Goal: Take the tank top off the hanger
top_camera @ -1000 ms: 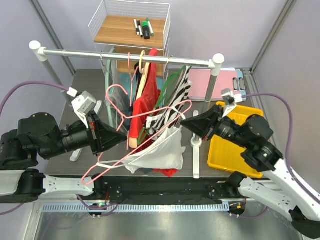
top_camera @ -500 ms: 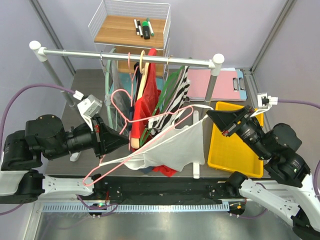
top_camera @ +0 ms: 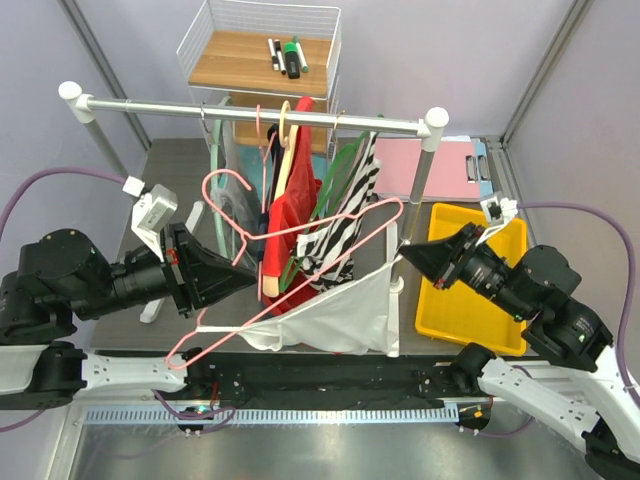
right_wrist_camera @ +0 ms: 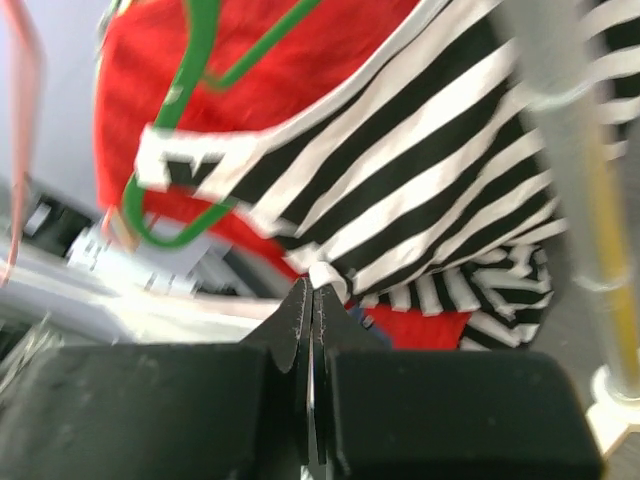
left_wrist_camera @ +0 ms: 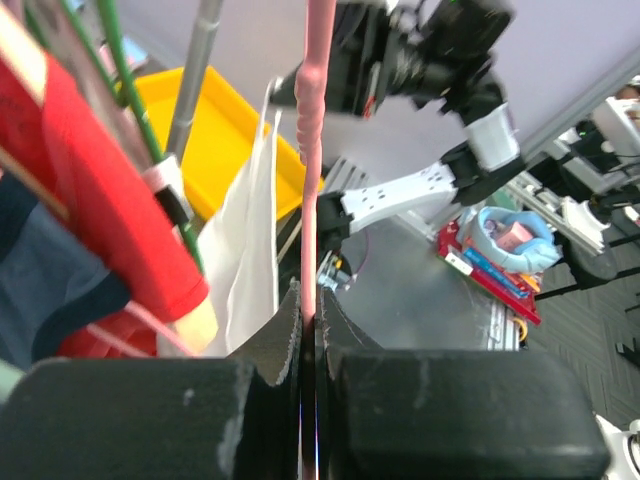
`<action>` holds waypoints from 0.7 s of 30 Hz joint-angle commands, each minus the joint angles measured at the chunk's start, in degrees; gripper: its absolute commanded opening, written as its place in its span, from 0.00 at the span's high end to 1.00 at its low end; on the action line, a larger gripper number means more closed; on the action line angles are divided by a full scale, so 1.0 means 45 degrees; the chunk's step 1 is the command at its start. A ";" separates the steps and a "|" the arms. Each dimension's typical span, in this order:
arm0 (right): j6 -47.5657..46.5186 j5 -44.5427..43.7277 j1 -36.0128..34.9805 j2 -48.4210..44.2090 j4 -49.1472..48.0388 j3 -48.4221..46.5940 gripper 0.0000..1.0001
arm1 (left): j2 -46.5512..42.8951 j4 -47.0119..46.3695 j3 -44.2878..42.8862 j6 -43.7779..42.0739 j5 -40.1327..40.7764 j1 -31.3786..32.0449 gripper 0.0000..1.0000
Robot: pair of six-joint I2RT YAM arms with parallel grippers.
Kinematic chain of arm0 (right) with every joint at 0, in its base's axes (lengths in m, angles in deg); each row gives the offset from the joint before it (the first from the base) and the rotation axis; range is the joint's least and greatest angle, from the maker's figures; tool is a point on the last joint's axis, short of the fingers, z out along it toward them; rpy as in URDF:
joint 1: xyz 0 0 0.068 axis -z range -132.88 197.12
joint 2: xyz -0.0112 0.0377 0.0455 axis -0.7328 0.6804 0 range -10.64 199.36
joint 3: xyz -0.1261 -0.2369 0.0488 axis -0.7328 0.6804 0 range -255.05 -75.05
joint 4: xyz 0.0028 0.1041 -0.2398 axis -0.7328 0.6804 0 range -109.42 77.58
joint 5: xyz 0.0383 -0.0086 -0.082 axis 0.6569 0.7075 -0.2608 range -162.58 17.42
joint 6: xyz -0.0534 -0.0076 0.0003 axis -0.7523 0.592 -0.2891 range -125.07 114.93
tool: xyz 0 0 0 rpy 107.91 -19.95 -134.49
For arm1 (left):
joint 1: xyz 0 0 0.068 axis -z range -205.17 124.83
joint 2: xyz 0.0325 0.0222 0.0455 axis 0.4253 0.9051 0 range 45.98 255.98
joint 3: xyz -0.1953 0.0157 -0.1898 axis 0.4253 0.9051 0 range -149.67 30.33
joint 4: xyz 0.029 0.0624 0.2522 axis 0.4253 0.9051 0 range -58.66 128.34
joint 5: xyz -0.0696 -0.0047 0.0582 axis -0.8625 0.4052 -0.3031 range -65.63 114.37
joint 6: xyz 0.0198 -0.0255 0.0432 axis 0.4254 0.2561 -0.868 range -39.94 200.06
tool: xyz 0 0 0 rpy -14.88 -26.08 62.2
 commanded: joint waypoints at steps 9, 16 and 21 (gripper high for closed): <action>-0.0444 0.6546 -0.0058 -0.0734 -0.2227 0.2135 0.99 | 0.2892 -0.3165 -0.2171 -0.0866 -0.2021 0.0037 1.00; 0.0532 1.0175 -0.0078 -0.1066 -0.6476 0.4479 0.75 | 0.4615 -0.2813 -0.3502 -0.0262 -0.2276 0.0037 1.00; -0.0929 0.8838 -0.0078 -0.1397 -0.5394 0.3798 0.56 | 0.4909 -0.3475 -0.3464 0.0188 -0.1733 0.0056 1.00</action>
